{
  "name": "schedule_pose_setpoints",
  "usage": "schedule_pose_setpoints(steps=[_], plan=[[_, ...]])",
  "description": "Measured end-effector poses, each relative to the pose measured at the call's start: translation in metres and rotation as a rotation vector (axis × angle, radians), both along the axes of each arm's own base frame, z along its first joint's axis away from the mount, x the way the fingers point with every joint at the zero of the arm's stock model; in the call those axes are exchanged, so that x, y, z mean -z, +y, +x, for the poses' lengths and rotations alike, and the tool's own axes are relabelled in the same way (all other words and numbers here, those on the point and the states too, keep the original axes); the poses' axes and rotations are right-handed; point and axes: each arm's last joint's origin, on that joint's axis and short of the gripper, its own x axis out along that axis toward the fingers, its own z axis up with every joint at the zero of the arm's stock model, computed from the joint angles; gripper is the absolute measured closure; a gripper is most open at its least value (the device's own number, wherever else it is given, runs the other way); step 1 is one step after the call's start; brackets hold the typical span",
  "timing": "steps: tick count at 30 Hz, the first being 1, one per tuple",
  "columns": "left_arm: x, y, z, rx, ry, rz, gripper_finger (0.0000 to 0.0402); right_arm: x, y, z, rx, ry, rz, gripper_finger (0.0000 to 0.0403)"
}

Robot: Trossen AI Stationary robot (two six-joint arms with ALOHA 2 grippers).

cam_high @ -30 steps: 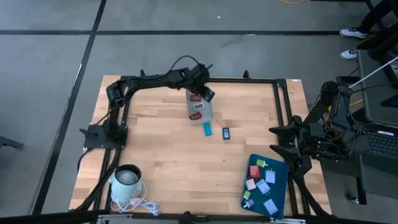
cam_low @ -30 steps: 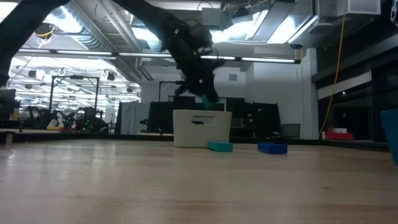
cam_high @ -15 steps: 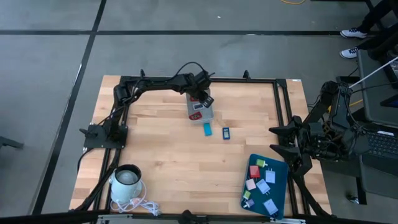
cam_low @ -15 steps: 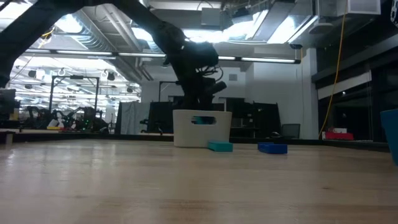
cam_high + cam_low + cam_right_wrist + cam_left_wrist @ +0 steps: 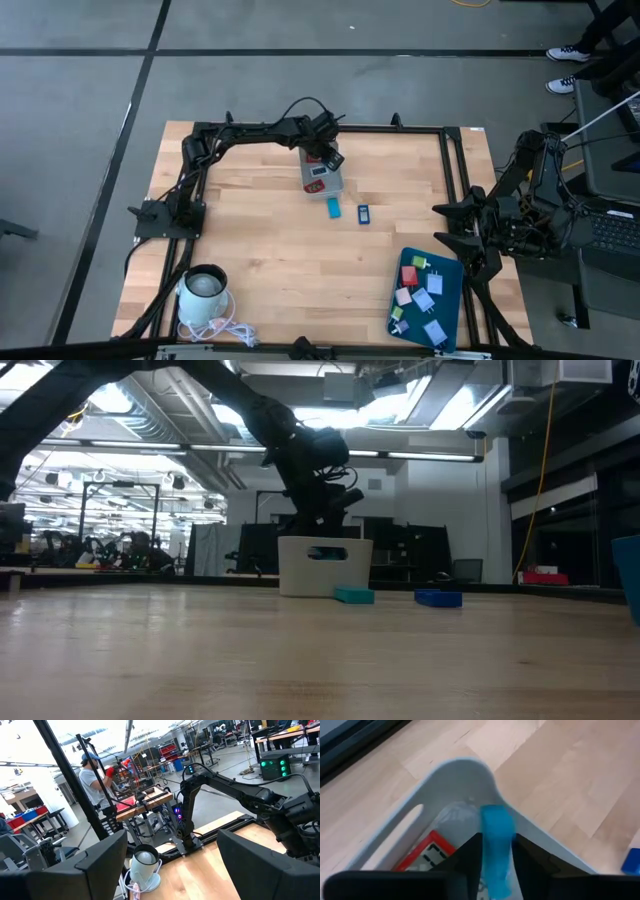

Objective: Pick & Place Office items
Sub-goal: Put the bottom light blue digital clock into the gray bin, then put the light blue digital clock into the gray bin

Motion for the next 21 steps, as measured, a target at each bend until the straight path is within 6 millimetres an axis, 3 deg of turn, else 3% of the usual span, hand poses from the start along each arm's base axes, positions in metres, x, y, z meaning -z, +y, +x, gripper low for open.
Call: schedule_pose_setpoints(steps=[12,18,21], plan=[[-0.012,0.002,0.006,-0.003,-0.068,0.028,0.0215,0.000,0.000,0.000,-0.003,0.000,0.000,0.0088],[-0.022,-0.002,0.012,0.010,-0.100,0.035,0.0201,0.000,0.000,0.000,-0.003,0.000,0.000,0.0088],[-0.024,-0.014,0.018,0.060,-0.122,-0.007,0.0202,0.000,0.000,0.000,-0.003,0.000,0.000,0.0087]])
